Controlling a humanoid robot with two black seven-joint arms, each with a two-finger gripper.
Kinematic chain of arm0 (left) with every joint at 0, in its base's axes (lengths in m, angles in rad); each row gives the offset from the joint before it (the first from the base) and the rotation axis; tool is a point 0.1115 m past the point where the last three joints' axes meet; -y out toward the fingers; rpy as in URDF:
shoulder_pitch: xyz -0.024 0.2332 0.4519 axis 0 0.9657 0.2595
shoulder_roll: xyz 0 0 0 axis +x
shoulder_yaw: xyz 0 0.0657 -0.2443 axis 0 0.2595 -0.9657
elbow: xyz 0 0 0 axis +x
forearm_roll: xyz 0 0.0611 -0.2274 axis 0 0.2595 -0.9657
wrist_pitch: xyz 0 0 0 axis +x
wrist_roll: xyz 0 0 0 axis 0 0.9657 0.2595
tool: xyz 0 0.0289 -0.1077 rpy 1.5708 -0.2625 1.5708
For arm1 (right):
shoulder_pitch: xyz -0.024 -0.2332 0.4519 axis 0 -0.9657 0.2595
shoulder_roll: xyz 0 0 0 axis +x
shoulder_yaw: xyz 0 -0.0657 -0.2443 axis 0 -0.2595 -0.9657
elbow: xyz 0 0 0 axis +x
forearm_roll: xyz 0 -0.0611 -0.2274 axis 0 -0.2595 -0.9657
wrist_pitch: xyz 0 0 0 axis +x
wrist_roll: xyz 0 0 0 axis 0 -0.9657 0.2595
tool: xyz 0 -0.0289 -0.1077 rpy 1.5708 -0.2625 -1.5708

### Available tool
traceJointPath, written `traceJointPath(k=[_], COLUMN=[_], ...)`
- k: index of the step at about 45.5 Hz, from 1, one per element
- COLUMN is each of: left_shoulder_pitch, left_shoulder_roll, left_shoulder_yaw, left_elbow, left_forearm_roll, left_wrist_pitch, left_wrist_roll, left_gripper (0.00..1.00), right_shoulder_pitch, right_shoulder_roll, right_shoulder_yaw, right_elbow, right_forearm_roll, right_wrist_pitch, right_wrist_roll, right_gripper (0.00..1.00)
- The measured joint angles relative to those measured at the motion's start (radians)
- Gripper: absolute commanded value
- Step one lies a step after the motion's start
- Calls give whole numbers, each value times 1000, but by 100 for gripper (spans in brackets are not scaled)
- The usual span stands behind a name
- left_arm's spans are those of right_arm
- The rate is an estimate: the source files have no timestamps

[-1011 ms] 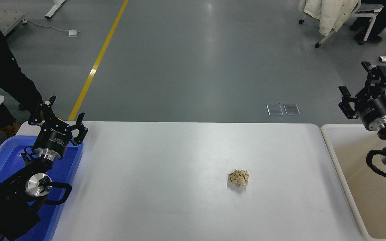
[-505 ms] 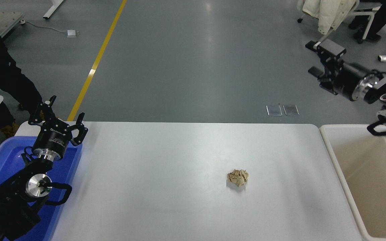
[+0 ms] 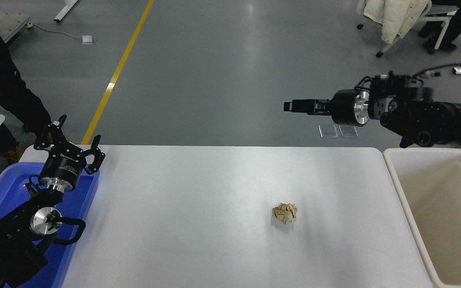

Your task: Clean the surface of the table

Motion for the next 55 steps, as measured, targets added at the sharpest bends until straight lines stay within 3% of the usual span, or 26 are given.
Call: traceJointPath(k=[18,55], left_shoulder_pitch=[0,0], left_shoulder_roll=[0,0], left_shoulder_yaw=[0,0], left_elbow=[0,0], left_forearm_roll=[0,-1], left_wrist_pitch=[0,0], left_wrist_roll=[0,0], left_gripper=[100,100], right_shoulder_pitch=[-26,-271], right_shoulder_roll=[141,165], right_shoulder_yaw=[-170,-214], right_elbow=[-2,-134], right_forearm_roll=[-86,-113], right_wrist_pitch=[-1,-106], right_wrist_roll=[13,11], right_gripper=[99,99])
